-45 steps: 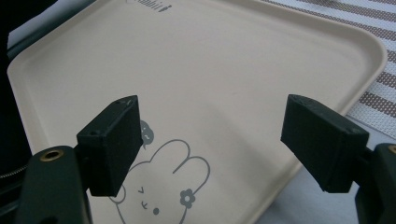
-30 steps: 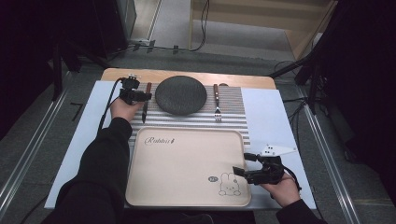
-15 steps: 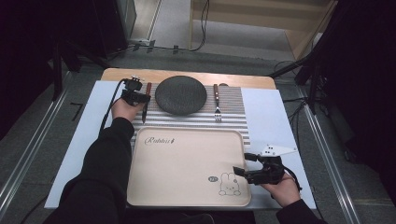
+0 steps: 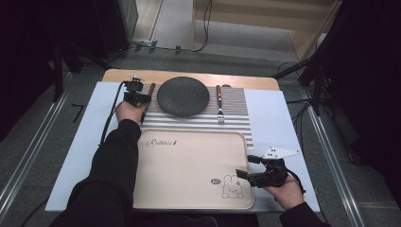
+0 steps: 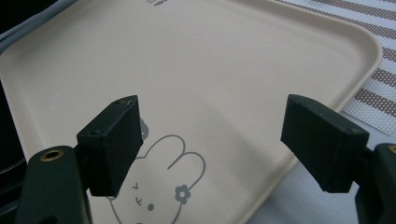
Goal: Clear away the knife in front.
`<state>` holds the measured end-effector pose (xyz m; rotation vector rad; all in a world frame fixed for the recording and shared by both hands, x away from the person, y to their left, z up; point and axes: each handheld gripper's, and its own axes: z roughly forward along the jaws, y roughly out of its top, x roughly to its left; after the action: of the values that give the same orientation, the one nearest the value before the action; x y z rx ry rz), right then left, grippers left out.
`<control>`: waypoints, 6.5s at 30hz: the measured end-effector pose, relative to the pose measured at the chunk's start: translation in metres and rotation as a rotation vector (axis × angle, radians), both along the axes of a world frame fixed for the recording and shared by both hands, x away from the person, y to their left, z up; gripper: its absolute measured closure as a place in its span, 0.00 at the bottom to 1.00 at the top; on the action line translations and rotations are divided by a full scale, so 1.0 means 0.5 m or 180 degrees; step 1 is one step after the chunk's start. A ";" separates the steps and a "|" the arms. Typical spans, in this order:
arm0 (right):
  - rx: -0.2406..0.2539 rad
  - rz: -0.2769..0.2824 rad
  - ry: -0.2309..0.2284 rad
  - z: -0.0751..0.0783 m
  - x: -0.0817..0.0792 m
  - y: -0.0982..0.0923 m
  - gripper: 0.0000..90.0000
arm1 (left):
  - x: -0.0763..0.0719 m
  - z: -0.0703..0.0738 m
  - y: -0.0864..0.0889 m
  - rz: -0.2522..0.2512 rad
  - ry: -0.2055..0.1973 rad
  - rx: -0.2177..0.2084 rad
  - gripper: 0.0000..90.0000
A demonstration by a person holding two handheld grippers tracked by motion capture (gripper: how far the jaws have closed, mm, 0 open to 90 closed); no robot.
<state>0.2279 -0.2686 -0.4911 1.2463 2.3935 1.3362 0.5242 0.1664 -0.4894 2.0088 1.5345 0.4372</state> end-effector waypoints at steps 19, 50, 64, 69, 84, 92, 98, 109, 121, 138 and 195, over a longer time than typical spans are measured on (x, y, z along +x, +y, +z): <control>0.0022 -0.0012 -0.0006 0.002 0.000 -0.003 0.21 | -0.002 0.076 0.041 -0.0115 -0.0056 -0.0485 0.86; 0.0014 -0.0036 0.0013 0.001 0.002 -0.001 0.21 | -0.141 0.150 -0.045 -0.1390 -0.0042 -0.0846 0.86; 0.0000 -0.0036 0.0009 0.001 0.002 -0.003 0.21 | -0.196 0.144 -0.072 -0.1699 0.0010 -0.0866 0.86; -0.0003 -0.0044 0.0009 0.002 0.002 -0.004 0.21 | -0.212 0.137 -0.082 -0.1778 0.0040 -0.0868 0.86; 0.0011 -0.0036 0.0000 0.002 0.001 -0.004 0.21 | -0.261 0.121 -0.098 -0.1954 0.0140 -0.0828 0.86; 0.0015 -0.0055 0.0006 0.003 0.002 -0.007 0.21 | -0.288 0.115 -0.093 -0.1976 0.0160 -0.0840 0.86; 0.0006 -0.0032 0.0010 0.003 0.005 -0.004 0.21 | -0.315 0.104 -0.088 -0.2002 0.0210 -0.0830 0.86; -0.0012 0.0048 -0.0005 0.004 0.017 0.006 0.21 | -0.359 0.084 -0.070 -0.1939 0.0289 -0.0762 0.86; -0.0013 0.0110 -0.0011 0.006 0.027 0.016 0.21 | -0.386 0.038 -0.059 -0.1897 0.0467 -0.0617 0.86; -0.0025 0.0125 -0.0006 0.006 0.028 0.017 0.21 | -0.376 0.010 -0.058 -0.1900 0.0544 -0.0597 0.81; -0.0060 -0.0160 0.0039 -0.001 -0.024 -0.025 0.21 | -0.328 -0.002 -0.194 -0.2415 0.0026 -0.0332 1.00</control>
<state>0.2160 -0.2814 -0.4914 1.3044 2.3607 1.2926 0.3601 0.0696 -0.4902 2.3068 0.6793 0.0367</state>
